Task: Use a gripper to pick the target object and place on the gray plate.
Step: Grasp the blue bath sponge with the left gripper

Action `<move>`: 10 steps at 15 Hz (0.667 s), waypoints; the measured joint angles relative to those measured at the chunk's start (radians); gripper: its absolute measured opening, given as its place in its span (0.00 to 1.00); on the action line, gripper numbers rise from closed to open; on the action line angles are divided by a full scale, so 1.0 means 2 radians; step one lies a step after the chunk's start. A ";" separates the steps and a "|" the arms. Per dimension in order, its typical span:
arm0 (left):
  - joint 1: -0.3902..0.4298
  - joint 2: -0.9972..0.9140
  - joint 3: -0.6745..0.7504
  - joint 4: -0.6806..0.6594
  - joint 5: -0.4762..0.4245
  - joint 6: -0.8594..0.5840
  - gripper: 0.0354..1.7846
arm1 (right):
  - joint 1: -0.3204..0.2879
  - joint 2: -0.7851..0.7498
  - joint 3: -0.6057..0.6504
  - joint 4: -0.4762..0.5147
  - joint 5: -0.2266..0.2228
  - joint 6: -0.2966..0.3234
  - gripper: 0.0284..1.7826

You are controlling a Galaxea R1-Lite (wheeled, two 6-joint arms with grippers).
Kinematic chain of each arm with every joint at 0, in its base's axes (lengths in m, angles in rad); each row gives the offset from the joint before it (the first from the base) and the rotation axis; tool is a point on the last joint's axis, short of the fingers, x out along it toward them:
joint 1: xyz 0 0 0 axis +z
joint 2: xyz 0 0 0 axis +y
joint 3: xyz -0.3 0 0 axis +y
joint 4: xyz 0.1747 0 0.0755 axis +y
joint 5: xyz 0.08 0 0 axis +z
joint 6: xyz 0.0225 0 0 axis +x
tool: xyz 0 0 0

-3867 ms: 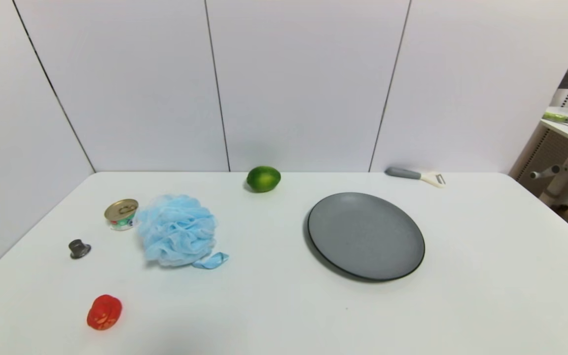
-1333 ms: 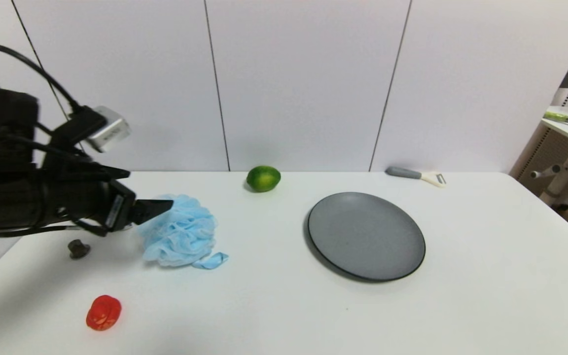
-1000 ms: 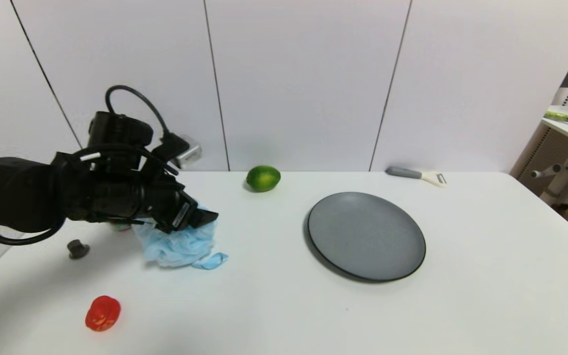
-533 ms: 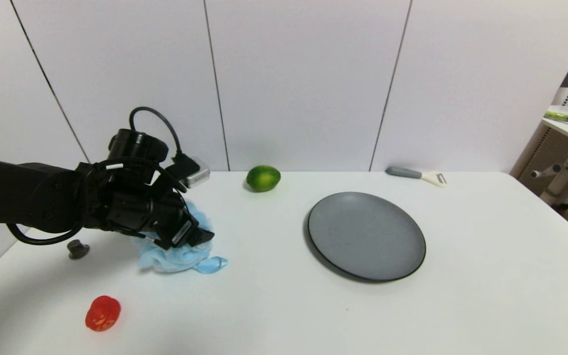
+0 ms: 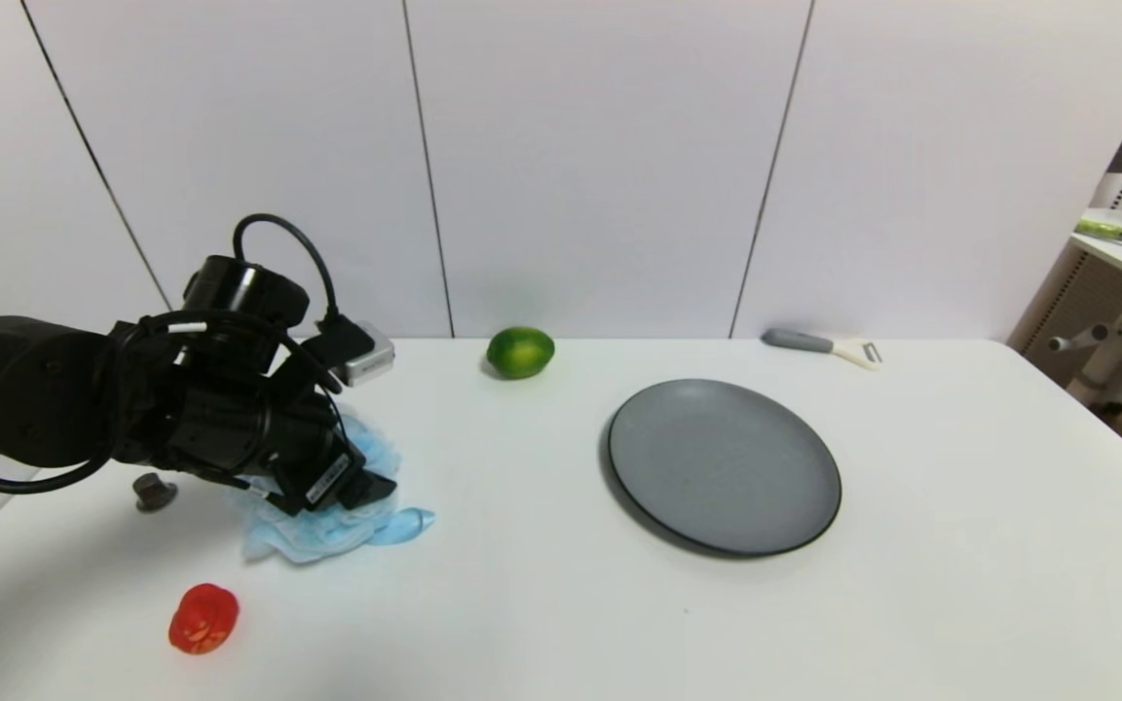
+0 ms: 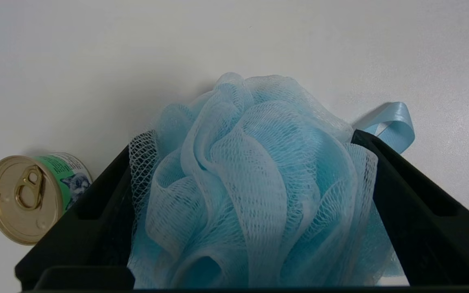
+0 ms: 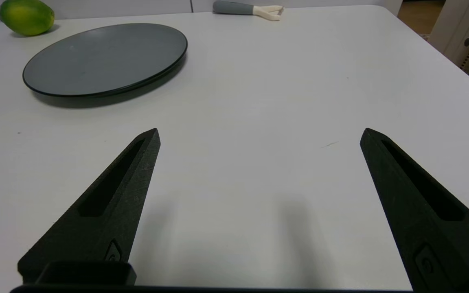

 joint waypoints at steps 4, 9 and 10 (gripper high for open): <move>0.000 0.000 0.006 0.004 0.000 -0.005 0.72 | 0.000 0.000 0.000 0.000 0.000 0.000 0.95; 0.003 -0.001 0.016 0.023 -0.002 -0.008 0.41 | 0.000 0.000 0.000 0.000 0.000 0.000 0.95; 0.003 -0.001 0.016 0.023 -0.002 -0.008 0.20 | 0.000 0.000 0.000 0.000 0.000 0.000 0.95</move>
